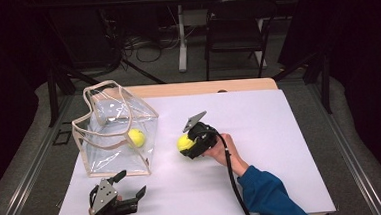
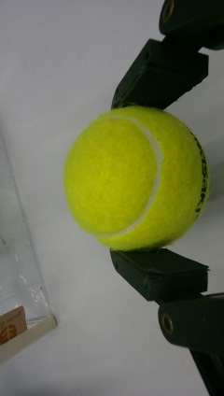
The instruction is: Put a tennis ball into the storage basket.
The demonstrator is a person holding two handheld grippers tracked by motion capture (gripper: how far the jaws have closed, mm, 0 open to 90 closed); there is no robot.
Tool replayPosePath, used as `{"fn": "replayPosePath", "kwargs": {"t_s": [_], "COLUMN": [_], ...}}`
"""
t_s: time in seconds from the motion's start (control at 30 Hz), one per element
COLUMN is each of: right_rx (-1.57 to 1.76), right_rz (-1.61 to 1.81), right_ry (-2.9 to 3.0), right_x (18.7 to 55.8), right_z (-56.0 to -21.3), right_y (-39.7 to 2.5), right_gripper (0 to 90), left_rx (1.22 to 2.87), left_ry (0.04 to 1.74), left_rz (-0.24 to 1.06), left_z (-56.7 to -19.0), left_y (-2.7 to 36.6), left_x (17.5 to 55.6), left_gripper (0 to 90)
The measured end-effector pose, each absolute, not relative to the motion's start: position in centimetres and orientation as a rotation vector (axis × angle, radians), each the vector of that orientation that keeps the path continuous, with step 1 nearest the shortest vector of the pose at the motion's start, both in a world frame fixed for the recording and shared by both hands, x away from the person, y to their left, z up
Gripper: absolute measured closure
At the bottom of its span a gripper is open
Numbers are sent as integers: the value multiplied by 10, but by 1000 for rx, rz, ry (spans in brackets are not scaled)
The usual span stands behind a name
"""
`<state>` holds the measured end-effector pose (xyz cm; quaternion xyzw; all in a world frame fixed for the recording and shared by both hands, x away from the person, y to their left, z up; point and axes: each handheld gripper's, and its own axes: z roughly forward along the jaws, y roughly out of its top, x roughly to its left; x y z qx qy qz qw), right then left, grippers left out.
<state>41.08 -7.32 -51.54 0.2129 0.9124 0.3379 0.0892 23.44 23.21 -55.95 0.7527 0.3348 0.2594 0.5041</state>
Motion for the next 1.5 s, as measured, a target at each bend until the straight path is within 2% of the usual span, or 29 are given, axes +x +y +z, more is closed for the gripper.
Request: {"fn": "replayPosePath", "kwargs": {"t_s": [1.5], "right_rx": [627], "right_rz": [1070], "right_ry": [2647], "right_x": [402], "right_z": [-499], "right_y": [-85], "right_gripper": [258], "left_rx": [1820], "left_ry": [809], "left_rz": [630], "left_z": [-560], "left_y": [232], "left_x": [235], "left_gripper": [160]}}
